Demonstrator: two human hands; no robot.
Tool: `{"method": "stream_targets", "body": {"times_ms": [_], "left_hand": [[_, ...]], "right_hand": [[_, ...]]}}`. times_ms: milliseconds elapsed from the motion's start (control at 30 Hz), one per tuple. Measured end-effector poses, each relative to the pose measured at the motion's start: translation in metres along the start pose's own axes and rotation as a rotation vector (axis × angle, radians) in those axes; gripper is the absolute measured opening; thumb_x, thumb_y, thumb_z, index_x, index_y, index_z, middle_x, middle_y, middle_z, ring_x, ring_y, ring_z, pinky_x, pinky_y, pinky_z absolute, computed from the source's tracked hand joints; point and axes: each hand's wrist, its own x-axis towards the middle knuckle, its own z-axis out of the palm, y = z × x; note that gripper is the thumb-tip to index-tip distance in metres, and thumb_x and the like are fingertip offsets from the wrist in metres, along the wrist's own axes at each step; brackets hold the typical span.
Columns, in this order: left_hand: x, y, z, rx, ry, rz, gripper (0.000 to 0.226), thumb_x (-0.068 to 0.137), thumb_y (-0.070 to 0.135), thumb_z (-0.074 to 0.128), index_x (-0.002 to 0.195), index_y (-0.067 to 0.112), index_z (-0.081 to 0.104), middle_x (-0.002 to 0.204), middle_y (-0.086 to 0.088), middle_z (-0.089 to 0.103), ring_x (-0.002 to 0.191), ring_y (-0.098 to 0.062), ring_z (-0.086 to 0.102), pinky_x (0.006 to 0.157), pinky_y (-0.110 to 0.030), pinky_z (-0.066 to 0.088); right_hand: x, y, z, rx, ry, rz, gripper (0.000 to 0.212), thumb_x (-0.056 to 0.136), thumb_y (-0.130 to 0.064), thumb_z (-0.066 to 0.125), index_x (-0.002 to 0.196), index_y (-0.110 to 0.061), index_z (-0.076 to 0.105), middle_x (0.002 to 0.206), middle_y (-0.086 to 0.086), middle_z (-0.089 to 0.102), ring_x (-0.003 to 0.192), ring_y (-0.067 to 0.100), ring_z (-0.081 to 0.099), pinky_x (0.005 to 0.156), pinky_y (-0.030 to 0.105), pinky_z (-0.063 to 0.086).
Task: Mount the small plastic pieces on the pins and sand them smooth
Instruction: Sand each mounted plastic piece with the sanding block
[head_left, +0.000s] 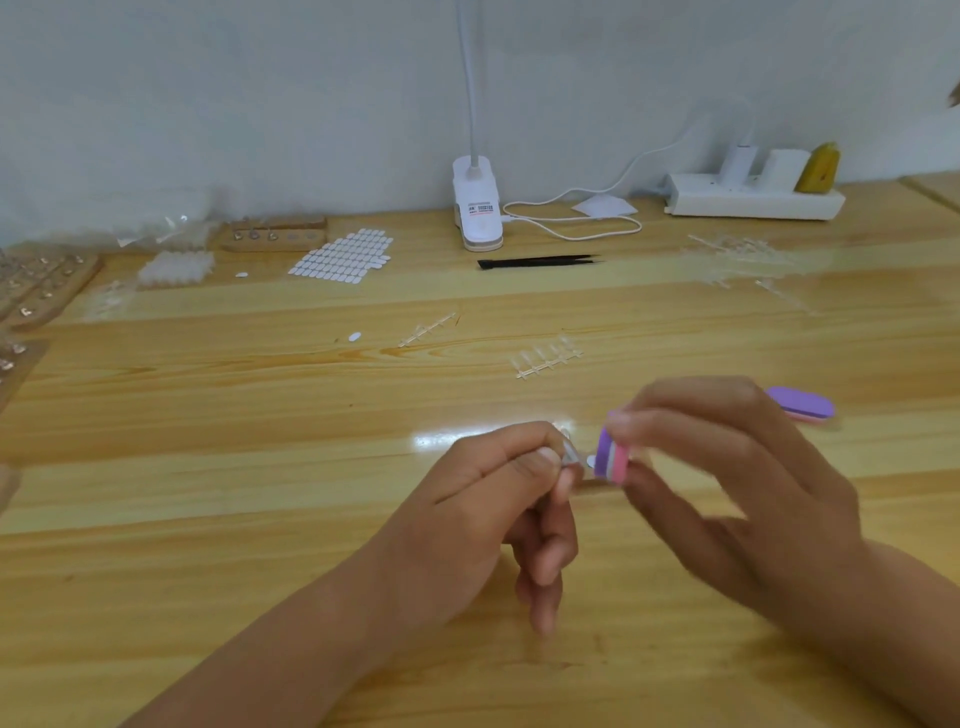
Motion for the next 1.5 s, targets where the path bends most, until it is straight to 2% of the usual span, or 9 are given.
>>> {"method": "stream_targets", "body": {"times_ms": [233, 367, 500, 733, 933, 1067, 1233, 1400, 1500], "left_hand": [[-0.001, 0.001, -0.001, 0.011, 0.032, -0.008, 0.025, 0.093, 0.022, 0.037, 0.074, 0.013, 0.049, 0.049, -0.004, 0.048, 0.036, -0.022, 0.053, 0.044, -0.027, 0.038], [0.0, -0.001, 0.001, 0.03, 0.024, -0.023, 0.027, 0.094, 0.021, 0.038, 0.075, 0.004, 0.047, 0.048, -0.002, 0.05, 0.035, -0.021, 0.053, 0.045, -0.03, 0.038], [-0.001, 0.001, 0.0, 0.017, 0.046, -0.007, 0.025, 0.092, 0.021, 0.038, 0.072, 0.015, 0.05, 0.049, -0.004, 0.049, 0.036, -0.022, 0.053, 0.044, -0.028, 0.038], [-0.001, 0.002, 0.0, -0.022, 0.029, -0.003, 0.025, 0.094, 0.022, 0.038, 0.073, 0.014, 0.049, 0.05, -0.002, 0.047, 0.036, -0.021, 0.054, 0.045, -0.025, 0.038], [-0.001, 0.002, 0.001, -0.041, 0.015, 0.028, 0.03, 0.097, 0.022, 0.039, 0.071, 0.016, 0.053, 0.05, 0.0, 0.048, 0.038, -0.019, 0.055, 0.047, -0.025, 0.04], [-0.001, 0.002, 0.001, -0.091, -0.006, 0.081, 0.026, 0.097, 0.023, 0.04, 0.076, 0.014, 0.052, 0.055, 0.0, 0.052, 0.045, -0.019, 0.06, 0.047, -0.025, 0.044], [0.006, -0.002, 0.004, -0.086, 0.132, 0.283, 0.02, 0.087, 0.024, 0.055, 0.08, 0.016, 0.071, 0.088, 0.001, 0.065, 0.077, -0.012, 0.064, 0.061, -0.025, 0.051], [0.007, -0.004, -0.001, -0.014, 0.253, 0.307, 0.018, 0.083, 0.023, 0.062, 0.081, 0.01, 0.074, 0.078, 0.001, 0.069, 0.069, -0.01, 0.061, 0.057, -0.022, 0.047], [0.005, -0.005, 0.001, 0.075, 0.265, 0.335, 0.016, 0.085, 0.022, 0.067, 0.085, 0.008, 0.074, 0.074, 0.005, 0.07, 0.064, -0.004, 0.062, 0.057, -0.019, 0.047]], "right_hand": [[-0.001, 0.005, -0.001, -0.032, -0.033, 0.018, 0.028, 0.094, -0.003, 0.065, 0.121, -0.01, 0.059, 0.115, 0.003, 0.057, 0.105, 0.016, 0.059, 0.097, 0.022, 0.045], [-0.003, -0.006, 0.004, -0.003, -0.058, -0.059, 0.029, 0.094, -0.002, 0.064, 0.122, -0.007, 0.059, 0.115, 0.005, 0.058, 0.106, 0.016, 0.058, 0.098, 0.022, 0.044], [0.001, 0.003, 0.001, -0.02, -0.033, 0.026, 0.026, 0.093, 0.0, 0.066, 0.118, -0.009, 0.065, 0.108, 0.01, 0.063, 0.1, 0.021, 0.061, 0.09, 0.028, 0.049], [-0.001, 0.004, 0.001, -0.022, -0.062, 0.041, 0.024, 0.095, -0.001, 0.063, 0.118, -0.01, 0.066, 0.108, 0.009, 0.063, 0.099, 0.02, 0.061, 0.093, 0.024, 0.046], [0.001, -0.011, 0.004, 0.005, -0.026, -0.051, 0.032, 0.094, -0.002, 0.064, 0.125, -0.008, 0.057, 0.116, 0.003, 0.057, 0.108, 0.014, 0.056, 0.099, 0.021, 0.042], [0.004, -0.002, -0.003, -0.011, 0.011, 0.016, 0.03, 0.093, -0.003, 0.064, 0.121, -0.01, 0.057, 0.112, 0.002, 0.057, 0.105, 0.015, 0.058, 0.093, 0.024, 0.046], [0.007, -0.018, -0.006, -0.006, 0.056, -0.065, 0.039, 0.095, -0.005, 0.062, 0.13, -0.011, 0.048, 0.12, -0.009, 0.05, 0.112, 0.012, 0.056, 0.099, 0.021, 0.044], [0.009, -0.008, -0.014, -0.073, 0.084, 0.039, 0.036, 0.095, -0.008, 0.061, 0.128, -0.015, 0.048, 0.119, -0.009, 0.045, 0.118, 0.0, 0.052, 0.102, 0.017, 0.038], [0.007, -0.014, -0.006, -0.04, 0.046, 0.023, 0.034, 0.096, -0.007, 0.061, 0.128, -0.014, 0.051, 0.118, -0.006, 0.05, 0.114, 0.008, 0.055, 0.102, 0.018, 0.039]]}}
